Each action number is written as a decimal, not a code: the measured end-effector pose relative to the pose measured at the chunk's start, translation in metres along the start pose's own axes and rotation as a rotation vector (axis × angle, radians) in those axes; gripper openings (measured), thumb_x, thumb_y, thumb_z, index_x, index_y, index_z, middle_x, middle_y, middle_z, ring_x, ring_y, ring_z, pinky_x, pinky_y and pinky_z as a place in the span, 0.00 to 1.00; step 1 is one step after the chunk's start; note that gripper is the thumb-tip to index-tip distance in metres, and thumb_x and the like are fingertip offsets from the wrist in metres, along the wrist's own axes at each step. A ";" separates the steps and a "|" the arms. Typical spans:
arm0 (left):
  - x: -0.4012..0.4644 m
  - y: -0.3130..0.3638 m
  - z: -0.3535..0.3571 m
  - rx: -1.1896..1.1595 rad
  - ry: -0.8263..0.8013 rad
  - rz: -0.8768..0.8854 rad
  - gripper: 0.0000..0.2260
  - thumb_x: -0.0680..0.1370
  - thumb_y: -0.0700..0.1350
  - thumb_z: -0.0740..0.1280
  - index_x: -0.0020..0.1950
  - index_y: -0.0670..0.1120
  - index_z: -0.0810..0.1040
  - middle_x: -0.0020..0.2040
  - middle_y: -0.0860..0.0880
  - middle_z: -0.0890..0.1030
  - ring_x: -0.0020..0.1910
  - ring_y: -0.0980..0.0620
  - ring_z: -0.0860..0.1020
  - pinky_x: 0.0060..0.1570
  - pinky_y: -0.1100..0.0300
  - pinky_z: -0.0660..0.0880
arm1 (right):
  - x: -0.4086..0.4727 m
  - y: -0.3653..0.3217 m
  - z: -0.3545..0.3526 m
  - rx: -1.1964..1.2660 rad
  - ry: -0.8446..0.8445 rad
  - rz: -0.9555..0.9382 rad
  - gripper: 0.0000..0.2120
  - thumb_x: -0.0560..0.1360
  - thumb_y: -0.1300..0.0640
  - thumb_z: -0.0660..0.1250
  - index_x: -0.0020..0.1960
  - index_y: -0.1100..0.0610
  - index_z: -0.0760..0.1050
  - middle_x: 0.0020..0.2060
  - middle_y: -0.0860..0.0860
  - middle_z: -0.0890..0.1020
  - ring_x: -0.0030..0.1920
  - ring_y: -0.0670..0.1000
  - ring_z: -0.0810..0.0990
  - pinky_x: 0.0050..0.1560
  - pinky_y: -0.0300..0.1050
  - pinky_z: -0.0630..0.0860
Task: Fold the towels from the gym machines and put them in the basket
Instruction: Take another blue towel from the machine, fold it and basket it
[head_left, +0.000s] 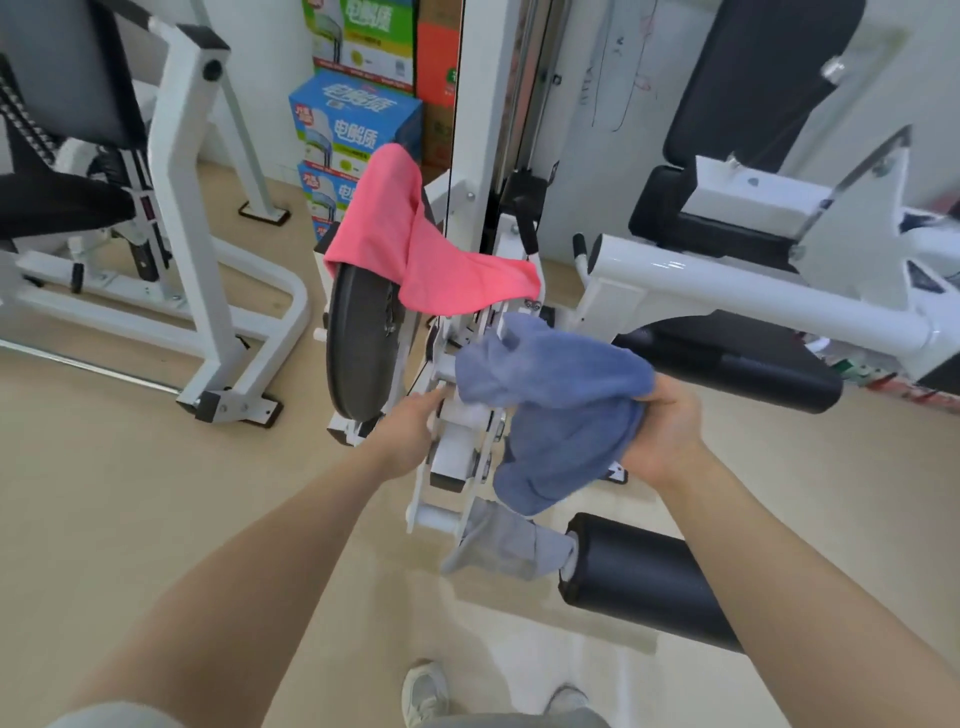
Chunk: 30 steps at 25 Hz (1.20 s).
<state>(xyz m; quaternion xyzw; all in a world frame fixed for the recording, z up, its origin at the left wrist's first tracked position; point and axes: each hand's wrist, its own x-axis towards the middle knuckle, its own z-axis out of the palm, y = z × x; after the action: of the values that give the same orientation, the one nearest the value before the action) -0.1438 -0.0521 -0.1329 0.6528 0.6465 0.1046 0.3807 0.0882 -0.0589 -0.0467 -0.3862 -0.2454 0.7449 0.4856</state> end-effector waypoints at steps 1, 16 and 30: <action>-0.005 0.010 -0.003 -0.182 0.120 0.011 0.24 0.77 0.30 0.51 0.72 0.43 0.61 0.72 0.46 0.65 0.71 0.49 0.64 0.61 0.68 0.62 | -0.011 -0.004 -0.006 0.048 -0.014 0.001 0.23 0.39 0.55 0.81 0.32 0.61 0.82 0.32 0.54 0.84 0.35 0.51 0.84 0.37 0.39 0.81; -0.136 0.323 0.178 -0.489 -0.378 0.520 0.17 0.82 0.45 0.53 0.37 0.43 0.73 0.31 0.53 0.73 0.31 0.60 0.70 0.38 0.67 0.69 | -0.226 -0.075 -0.213 0.148 0.037 -0.184 0.21 0.41 0.58 0.79 0.32 0.59 0.80 0.34 0.52 0.79 0.35 0.50 0.80 0.37 0.37 0.79; -0.145 0.550 0.414 -0.260 -0.586 0.633 0.07 0.78 0.46 0.62 0.41 0.46 0.73 0.36 0.53 0.73 0.34 0.62 0.71 0.36 0.71 0.68 | -0.411 -0.186 -0.442 -0.399 0.608 -0.431 0.10 0.66 0.69 0.60 0.46 0.66 0.75 0.38 0.58 0.79 0.39 0.53 0.77 0.38 0.39 0.75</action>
<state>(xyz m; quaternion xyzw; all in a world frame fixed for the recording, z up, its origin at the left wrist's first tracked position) 0.5160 -0.2670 -0.0180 0.7673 0.2612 0.1071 0.5758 0.6416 -0.3624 -0.0273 -0.6147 -0.3056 0.4162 0.5963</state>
